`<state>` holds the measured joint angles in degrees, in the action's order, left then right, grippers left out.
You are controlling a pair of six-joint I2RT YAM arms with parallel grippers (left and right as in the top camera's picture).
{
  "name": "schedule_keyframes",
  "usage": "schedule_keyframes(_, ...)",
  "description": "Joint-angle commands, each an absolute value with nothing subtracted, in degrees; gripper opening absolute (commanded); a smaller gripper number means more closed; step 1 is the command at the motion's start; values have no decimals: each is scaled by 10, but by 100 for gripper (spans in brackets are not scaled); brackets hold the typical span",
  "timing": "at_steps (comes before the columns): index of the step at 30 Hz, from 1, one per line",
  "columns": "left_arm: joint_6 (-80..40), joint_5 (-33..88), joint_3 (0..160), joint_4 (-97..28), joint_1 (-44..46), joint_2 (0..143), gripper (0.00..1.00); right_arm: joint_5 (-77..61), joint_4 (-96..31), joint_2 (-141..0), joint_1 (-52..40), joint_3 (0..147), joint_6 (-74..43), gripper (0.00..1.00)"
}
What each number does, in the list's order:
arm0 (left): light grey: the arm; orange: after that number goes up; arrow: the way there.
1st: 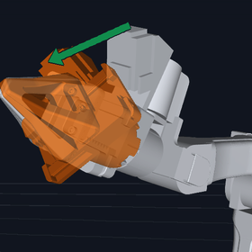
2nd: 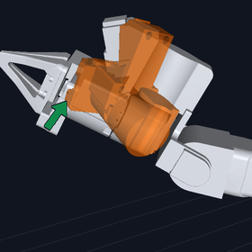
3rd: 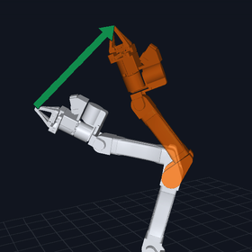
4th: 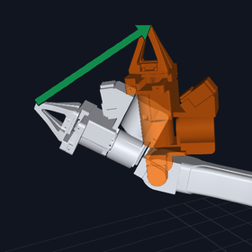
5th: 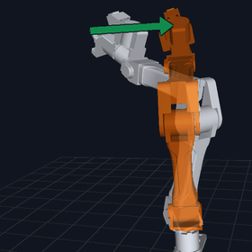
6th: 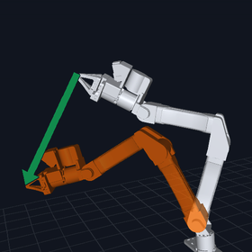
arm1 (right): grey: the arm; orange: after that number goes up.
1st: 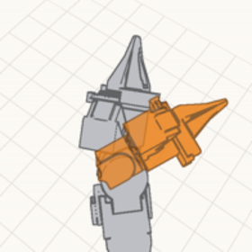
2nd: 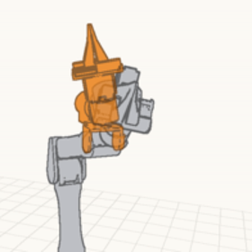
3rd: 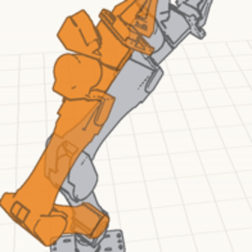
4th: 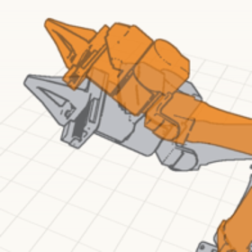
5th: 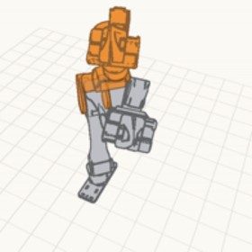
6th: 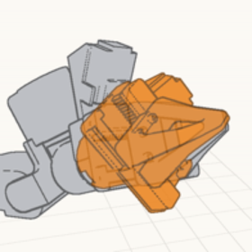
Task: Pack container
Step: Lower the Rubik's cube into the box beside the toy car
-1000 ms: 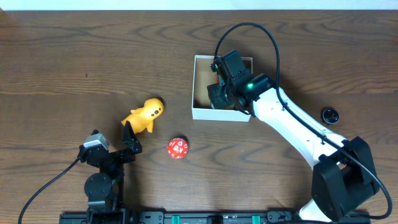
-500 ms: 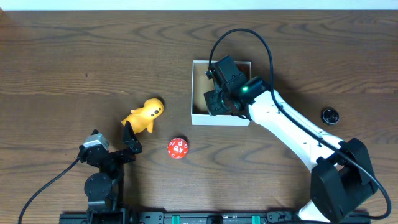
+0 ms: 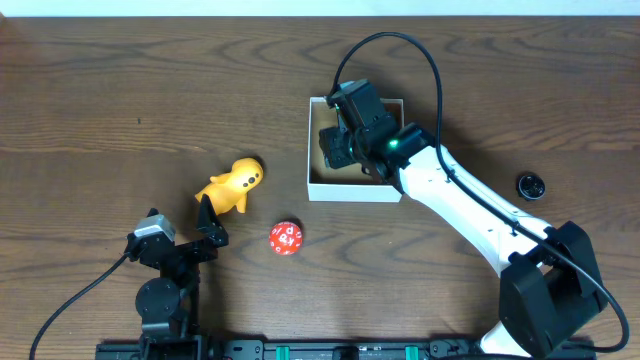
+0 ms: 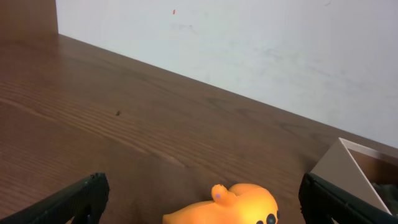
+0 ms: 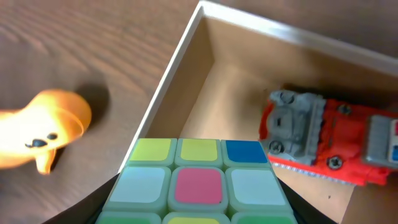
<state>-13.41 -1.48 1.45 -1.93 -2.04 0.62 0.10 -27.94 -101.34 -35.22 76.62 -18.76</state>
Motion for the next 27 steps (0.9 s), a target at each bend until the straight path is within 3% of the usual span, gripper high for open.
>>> schedule_keyframes(1, -125, -20, 2, -40, -20, 2, 98, 31, -265, -1014, -356, 766, -213, 21)
schedule_keyframes(23, -125, -20, 2, -41, -20, 2, 98, 26, -176, -1127, -356, 766, -252, 21)
schedule_keyframes(27, -125, -20, 2, -41, -20, 2, 98, 26, -162, -1134, -356, 766, -252, 25)
